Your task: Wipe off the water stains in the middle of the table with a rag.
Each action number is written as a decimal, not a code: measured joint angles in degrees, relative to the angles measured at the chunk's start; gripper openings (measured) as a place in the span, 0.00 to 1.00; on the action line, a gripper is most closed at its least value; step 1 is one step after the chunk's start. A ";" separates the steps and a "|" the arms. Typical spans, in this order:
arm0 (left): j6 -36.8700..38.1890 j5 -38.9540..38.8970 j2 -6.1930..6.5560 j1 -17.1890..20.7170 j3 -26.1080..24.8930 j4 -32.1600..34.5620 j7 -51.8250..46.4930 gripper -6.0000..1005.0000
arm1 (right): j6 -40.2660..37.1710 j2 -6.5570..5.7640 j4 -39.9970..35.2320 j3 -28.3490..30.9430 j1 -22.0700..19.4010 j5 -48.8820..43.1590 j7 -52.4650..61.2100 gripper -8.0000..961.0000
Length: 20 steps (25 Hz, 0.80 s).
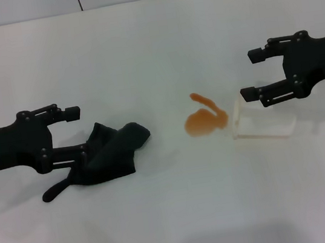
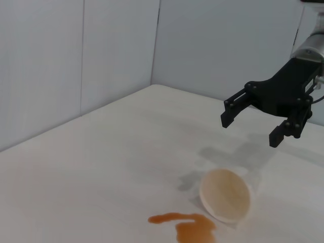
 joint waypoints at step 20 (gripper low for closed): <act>-0.09 0.26 -0.16 -0.66 0.34 0.00 0.01 0.86 | -0.25 0.00 -0.01 0.00 -0.12 0.00 0.20 0.87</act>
